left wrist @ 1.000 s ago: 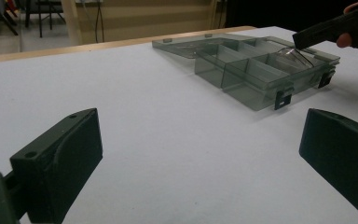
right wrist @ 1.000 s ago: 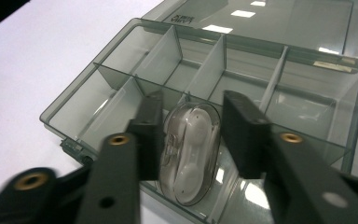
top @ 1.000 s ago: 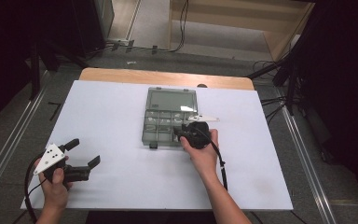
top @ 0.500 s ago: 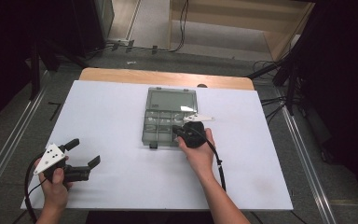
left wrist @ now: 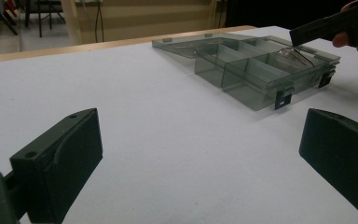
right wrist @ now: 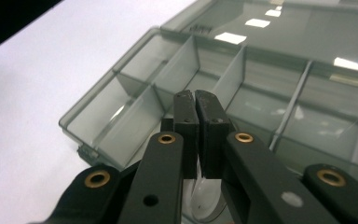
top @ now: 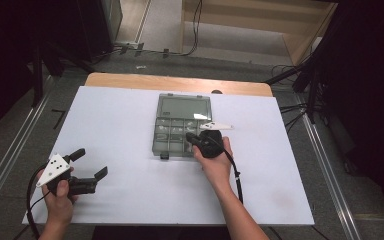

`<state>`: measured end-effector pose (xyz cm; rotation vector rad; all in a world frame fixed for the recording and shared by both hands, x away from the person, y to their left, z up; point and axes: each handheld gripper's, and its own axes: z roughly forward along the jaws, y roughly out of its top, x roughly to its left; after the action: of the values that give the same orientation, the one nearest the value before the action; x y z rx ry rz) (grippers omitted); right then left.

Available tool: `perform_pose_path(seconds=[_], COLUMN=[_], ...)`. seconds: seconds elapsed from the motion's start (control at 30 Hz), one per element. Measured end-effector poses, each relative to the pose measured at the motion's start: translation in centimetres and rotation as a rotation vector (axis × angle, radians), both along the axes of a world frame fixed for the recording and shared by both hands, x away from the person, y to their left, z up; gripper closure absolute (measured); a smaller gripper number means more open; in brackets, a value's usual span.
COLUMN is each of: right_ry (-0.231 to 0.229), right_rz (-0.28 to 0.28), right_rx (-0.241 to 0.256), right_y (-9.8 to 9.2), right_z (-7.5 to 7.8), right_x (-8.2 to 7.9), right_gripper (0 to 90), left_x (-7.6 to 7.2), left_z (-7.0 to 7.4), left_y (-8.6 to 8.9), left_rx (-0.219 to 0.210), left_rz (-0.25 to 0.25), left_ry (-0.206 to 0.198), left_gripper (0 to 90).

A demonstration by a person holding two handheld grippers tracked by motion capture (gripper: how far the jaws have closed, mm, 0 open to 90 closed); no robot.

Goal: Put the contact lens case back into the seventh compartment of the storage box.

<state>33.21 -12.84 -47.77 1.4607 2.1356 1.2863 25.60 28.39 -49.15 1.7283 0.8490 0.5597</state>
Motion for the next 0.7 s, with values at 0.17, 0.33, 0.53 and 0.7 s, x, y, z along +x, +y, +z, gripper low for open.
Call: perform_pose_path(seconds=[0.17,0.33,0.53,0.7], right_ry=[0.010,0.033,0.023,0.013], right_rz=[0.019,0.034,0.009,0.037], right_rx=[-0.015,0.009,0.010,-0.031], right_y=[0.56,0.51,-0.13,0.48], right_z=[-0.40,-0.55,-0.18,-0.37], right_x=[0.04,0.25,0.18,0.01], right_gripper=[87.7,87.7,87.1,87.7], left_x=[0.00,0.00,0.02,0.00], left_z=[-0.01,-0.01,-0.01,0.00], left_y=[0.00,0.01,-0.02,-0.01], left_rx=[-0.002,-0.002,0.000,0.001], left_rz=[0.000,0.000,0.001,0.000], left_ry=[-0.002,-0.002,0.000,0.000], left_gripper=[0.0,0.0,0.0,0.0])
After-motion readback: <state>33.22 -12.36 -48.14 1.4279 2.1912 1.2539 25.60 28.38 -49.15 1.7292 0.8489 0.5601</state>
